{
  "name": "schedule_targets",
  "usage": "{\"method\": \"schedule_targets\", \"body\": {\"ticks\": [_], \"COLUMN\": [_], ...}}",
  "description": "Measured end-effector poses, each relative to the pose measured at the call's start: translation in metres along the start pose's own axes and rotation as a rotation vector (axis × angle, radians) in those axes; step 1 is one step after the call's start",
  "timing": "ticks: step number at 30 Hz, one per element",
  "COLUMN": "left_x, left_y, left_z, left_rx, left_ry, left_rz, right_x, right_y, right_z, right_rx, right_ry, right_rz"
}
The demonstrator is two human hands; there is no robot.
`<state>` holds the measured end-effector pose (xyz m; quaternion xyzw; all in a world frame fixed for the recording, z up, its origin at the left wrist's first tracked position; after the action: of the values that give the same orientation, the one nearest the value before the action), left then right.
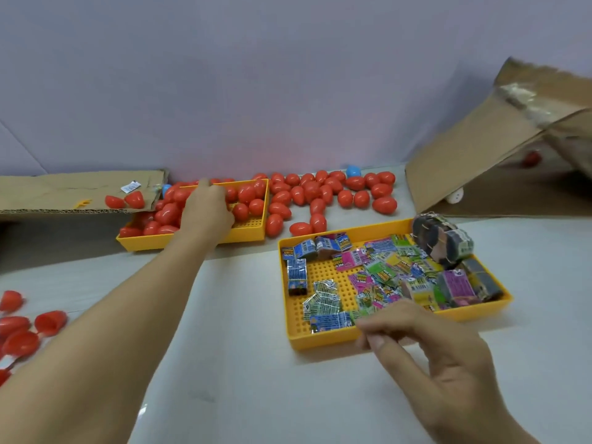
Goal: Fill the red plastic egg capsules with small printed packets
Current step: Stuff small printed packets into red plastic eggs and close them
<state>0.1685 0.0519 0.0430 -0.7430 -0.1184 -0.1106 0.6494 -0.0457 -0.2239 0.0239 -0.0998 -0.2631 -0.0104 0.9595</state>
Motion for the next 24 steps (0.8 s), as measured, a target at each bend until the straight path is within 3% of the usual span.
{"method": "schedule_targets", "body": {"ticks": [9,13,16,19,21,24], "left_x": [0.016,0.01,-0.009,-0.052,-0.096,-0.165], "left_y": [0.004,0.004,-0.015,-0.048,-0.06,-0.061], "left_z": [0.028,0.024,0.0,-0.041,-0.067,-0.095], "left_rx": [0.039,-0.084,-0.289,-0.499,-0.789,-1.291], "left_ry": [-0.013,-0.017,0.08,0.377,0.406,0.246], "left_rz": [0.064,-0.16,-0.373,-0.435,-0.344,-0.045], "right_x": [0.002,0.003,0.005,0.007,0.008,0.011], "right_y": [0.0,-0.001,-0.004,-0.006,-0.008,-0.008], "right_z": [0.004,0.002,0.001,-0.002,-0.003,-0.001], "right_rx": [0.036,0.04,0.07,0.12,0.21,0.291], "right_ry": [0.05,0.07,0.104,0.195,0.264,0.347], "right_rz": [0.011,0.011,-0.002,0.002,-0.017,-0.012]}}
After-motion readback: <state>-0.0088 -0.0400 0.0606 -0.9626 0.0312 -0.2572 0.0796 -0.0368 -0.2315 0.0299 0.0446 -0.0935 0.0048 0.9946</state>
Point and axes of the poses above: each hand's wrist, its own x-axis towards the middle knuckle, its own y-axis out of the palm, z = x × y, the point moved 2 cm from there along x, towards the middle knuckle, and after that the axes turned 5 degrees about y, right-handed, at the moved point
